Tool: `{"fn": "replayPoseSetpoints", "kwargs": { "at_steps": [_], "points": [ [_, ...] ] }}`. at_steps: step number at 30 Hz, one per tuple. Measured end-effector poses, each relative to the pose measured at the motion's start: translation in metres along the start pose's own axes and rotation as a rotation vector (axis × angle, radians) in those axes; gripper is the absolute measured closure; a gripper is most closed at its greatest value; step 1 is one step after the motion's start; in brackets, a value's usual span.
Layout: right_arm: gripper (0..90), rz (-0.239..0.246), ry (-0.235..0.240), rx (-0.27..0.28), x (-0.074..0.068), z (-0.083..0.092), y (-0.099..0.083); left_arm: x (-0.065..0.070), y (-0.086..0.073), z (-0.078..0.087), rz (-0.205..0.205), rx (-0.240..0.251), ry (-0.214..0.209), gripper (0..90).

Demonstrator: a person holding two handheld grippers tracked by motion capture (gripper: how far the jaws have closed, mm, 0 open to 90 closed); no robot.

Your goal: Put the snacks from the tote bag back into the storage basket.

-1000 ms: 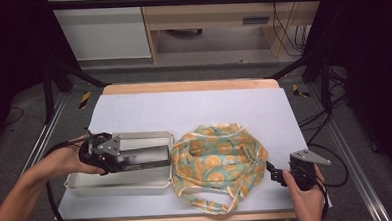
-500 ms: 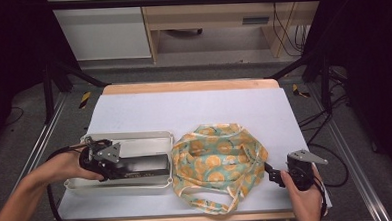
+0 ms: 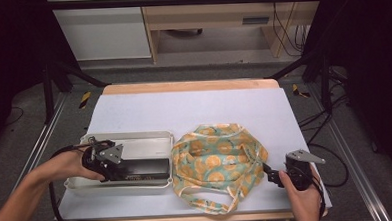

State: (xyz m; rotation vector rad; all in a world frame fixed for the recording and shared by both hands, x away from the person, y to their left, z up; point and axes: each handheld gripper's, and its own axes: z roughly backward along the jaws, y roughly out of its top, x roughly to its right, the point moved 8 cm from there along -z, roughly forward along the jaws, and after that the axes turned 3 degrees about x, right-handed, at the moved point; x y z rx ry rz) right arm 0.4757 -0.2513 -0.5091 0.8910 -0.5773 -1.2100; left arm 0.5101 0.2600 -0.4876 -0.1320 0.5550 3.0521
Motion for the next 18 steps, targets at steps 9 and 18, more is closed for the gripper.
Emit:
{"fn": "replayPoseSetpoints", "kwargs": {
  "at_steps": [9,18],
  "points": [
    [10.8,0.004,-0.001,-0.003,-0.0004,-0.0008,-0.0004,-0.0039,-0.0013,-0.0034,-0.007,0.008,-0.011,43.0],
    [10.8,0.000,0.001,-0.007,-0.0006,-0.0012,-0.0010,-0.0056,-0.0030,-0.0075,0.003,0.011,-0.027,42.7]
  ]
}}
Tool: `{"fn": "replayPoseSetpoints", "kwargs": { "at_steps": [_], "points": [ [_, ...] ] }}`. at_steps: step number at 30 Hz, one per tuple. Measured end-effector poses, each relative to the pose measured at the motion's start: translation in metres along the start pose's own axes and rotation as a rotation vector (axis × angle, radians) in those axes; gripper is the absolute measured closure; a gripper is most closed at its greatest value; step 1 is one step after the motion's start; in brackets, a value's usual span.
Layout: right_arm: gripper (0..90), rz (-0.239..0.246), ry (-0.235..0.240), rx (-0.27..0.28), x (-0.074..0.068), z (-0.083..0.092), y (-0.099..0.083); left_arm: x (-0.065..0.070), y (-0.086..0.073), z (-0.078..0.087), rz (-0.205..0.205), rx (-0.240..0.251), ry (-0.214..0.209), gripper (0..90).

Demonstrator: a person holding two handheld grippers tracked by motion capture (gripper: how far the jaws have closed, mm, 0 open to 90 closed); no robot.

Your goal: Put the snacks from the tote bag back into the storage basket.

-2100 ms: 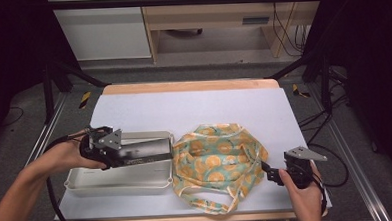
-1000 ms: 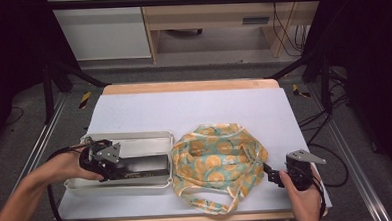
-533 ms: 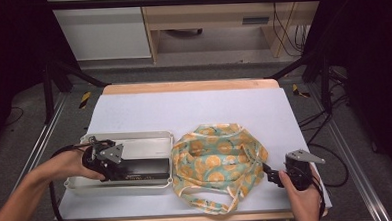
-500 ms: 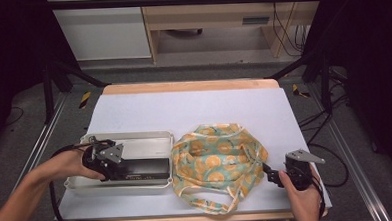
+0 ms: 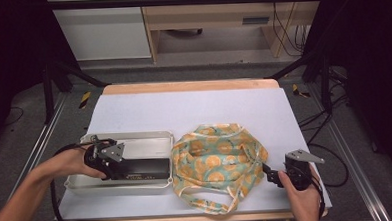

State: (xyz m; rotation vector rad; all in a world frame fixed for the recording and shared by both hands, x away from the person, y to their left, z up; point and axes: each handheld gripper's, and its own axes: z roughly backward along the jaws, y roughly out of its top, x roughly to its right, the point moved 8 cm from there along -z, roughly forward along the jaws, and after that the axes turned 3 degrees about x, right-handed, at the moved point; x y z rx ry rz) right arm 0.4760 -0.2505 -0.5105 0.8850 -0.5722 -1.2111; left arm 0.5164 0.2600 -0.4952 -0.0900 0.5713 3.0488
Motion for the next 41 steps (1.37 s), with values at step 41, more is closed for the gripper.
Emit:
{"fn": "replayPoseSetpoints", "kwargs": {
  "at_steps": [41],
  "points": [
    [9.7,0.032,0.007,0.000,-0.002,-0.003,0.002,-0.054,-0.005,0.058,0.722,0.433,0.517,8.5]
  ]
}}
